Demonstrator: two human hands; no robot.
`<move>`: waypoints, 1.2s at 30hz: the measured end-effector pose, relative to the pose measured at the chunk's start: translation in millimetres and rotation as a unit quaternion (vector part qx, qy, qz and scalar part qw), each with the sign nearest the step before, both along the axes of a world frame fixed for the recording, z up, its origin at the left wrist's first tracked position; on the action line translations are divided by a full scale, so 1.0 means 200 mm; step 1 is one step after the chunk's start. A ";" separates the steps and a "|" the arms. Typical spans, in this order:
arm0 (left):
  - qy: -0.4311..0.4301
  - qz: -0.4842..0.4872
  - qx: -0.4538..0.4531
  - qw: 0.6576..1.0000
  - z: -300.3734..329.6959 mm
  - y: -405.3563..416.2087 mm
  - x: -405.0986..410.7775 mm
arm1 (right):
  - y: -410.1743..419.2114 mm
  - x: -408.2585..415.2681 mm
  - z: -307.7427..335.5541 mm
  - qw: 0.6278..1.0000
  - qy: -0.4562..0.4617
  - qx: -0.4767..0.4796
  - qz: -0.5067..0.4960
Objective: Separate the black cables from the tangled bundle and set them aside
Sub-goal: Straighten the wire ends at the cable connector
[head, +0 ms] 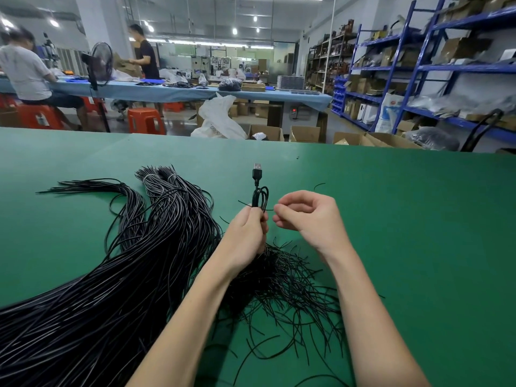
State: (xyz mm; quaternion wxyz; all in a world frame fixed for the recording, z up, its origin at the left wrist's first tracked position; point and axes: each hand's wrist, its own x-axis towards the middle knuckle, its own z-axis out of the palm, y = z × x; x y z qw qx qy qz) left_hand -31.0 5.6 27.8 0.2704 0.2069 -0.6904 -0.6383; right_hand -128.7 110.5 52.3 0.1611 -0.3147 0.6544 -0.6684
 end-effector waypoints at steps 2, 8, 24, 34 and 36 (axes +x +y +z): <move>-0.018 0.006 0.002 1.000 0.00 -0.01 0.00 | 0.00 0.01 0.00 1.000 0.006 0.019 0.014; 0.006 -0.003 -0.053 0.999 0.00 -0.02 0.01 | 0.02 0.02 0.05 0.995 -0.010 0.071 0.074; 0.012 -0.019 -0.085 0.996 0.02 -0.01 0.04 | 0.02 0.02 0.00 0.983 -0.139 0.033 0.119; -0.001 0.066 -0.060 0.996 0.04 -0.03 0.03 | -0.03 0.06 -0.05 0.987 -0.123 -0.001 0.106; -0.018 0.079 -0.048 0.996 0.04 -0.05 0.03 | -0.03 0.07 -0.06 0.988 -0.120 -0.007 0.101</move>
